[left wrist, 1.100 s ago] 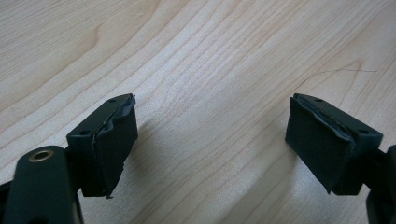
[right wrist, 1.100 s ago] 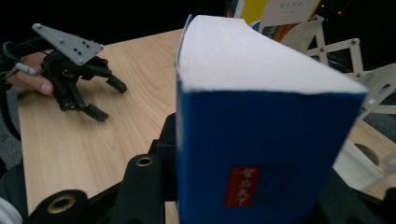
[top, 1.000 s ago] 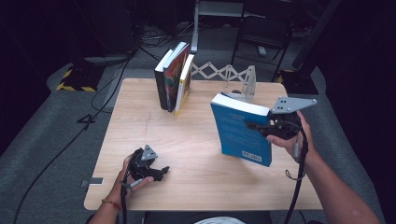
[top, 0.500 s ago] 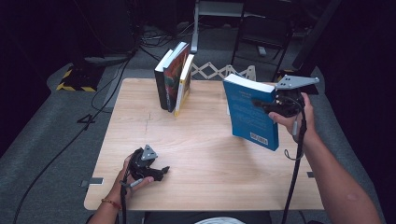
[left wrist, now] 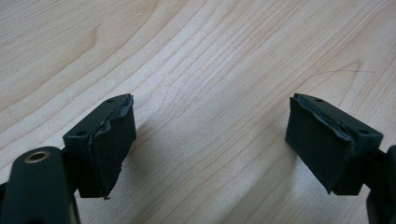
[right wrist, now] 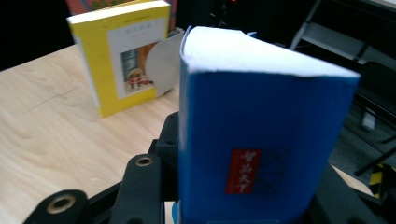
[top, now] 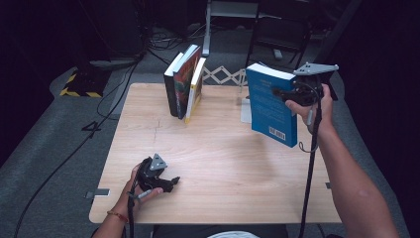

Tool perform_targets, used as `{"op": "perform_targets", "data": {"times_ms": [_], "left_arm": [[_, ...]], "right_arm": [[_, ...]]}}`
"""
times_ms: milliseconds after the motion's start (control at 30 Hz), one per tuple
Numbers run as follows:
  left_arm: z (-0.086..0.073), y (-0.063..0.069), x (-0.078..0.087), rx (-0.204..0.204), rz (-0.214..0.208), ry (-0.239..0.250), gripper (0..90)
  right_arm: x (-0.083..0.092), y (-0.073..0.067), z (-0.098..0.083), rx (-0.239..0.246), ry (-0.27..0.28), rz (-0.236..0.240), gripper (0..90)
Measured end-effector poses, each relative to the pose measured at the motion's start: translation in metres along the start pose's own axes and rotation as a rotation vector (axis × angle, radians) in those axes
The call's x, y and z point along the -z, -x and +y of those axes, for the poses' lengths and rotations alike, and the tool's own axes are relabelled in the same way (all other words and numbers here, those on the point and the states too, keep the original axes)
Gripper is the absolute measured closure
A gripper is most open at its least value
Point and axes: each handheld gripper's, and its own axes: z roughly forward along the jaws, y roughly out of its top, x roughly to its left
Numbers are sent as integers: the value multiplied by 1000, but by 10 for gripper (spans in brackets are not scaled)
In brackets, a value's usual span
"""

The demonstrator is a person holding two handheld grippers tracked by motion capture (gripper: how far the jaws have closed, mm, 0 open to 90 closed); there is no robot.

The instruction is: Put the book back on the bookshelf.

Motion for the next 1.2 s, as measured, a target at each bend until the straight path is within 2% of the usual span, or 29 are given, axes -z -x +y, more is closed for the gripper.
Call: {"op": "perform_targets", "data": {"times_ms": [100, 167, 433, 900, 1133, 1200], "left_arm": [[0, 0, 0, -4, 2, -1, 165], [0, 0, 0, -1, 0, 0, 165], [0, 0, 0, 2, 2, 1, 165], [0, 0, 0, -1, -1, 0, 165], [0, 0, 0, 2, 2, 1, 165], [0, 0, 0, -1, -1, 1, 165]], "right_arm": [[-3, 3, 3, -3, -1, -19, 611], [-7, 8, 7, -23, 0, -35, 611], [-19, 14, 18, -56, 9, -49, 611], [-56, 22, 33, -109, 6, -99, 611], [-72, 24, 36, -133, 26, -139, 611], [-77, 26, 38, -144, 24, -136, 611]]}}
